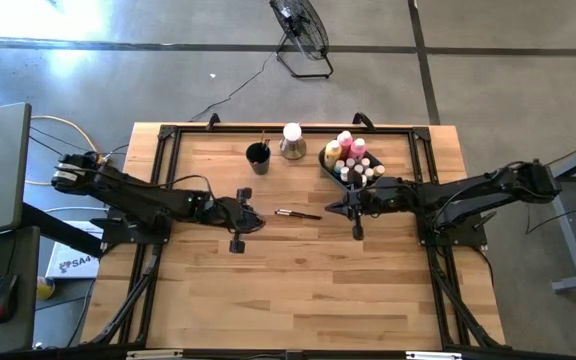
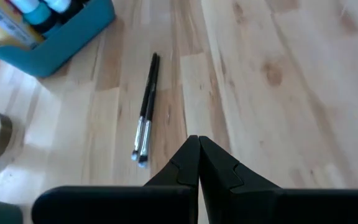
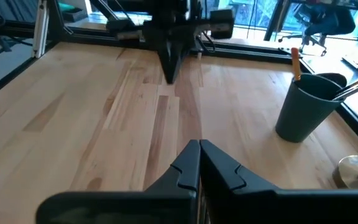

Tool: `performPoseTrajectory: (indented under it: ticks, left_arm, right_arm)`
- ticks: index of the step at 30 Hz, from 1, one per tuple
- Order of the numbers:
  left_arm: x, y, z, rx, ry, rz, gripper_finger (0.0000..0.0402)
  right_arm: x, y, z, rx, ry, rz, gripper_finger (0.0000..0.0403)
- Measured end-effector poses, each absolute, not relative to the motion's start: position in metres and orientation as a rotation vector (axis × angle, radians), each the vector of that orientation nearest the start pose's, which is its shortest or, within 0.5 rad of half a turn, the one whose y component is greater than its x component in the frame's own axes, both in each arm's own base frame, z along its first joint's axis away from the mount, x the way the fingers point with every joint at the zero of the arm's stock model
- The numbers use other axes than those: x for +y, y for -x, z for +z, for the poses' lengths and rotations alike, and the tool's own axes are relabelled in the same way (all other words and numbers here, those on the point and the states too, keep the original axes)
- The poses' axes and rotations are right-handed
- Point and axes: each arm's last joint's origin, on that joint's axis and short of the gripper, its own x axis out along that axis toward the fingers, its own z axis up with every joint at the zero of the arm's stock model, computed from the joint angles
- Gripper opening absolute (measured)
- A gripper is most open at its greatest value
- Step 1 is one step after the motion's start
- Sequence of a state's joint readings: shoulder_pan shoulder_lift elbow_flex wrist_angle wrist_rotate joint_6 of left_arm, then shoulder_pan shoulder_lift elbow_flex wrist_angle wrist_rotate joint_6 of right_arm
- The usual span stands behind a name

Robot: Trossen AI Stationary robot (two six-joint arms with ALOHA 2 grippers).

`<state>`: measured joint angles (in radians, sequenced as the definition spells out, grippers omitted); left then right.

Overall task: Pick & Place Paint Supplies
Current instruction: Put the silver paintbrush into the blue cup

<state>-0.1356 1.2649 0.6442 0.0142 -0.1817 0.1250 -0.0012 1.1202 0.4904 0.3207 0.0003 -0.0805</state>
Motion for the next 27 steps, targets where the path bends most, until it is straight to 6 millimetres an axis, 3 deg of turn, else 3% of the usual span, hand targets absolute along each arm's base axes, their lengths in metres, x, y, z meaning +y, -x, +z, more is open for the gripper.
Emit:
performPoseTrajectory:
  ticks: [6,11,17,27]
  left_arm:
    - [-0.03,-0.264,0.195,0.597,-0.308,0.037,0.0014]
    - [-0.029,-0.267,0.195,0.57,-0.292,0.063,0.0071]
    - [-0.005,-0.269,0.193,0.584,-0.116,0.141,0.0147]
    - [0.017,-0.273,0.186,0.599,-0.059,0.1,0.0157]
  right_arm:
    - [-0.003,-0.23,0.215,0.317,0.072,-0.003,0.0003]
    - [-0.003,-0.23,0.215,0.319,0.073,-0.002,0.0003]
    - [-0.003,-0.23,0.215,0.316,0.073,-0.002,0.0003]
    - [-0.003,-0.23,0.216,0.312,0.078,-0.002,0.0003]
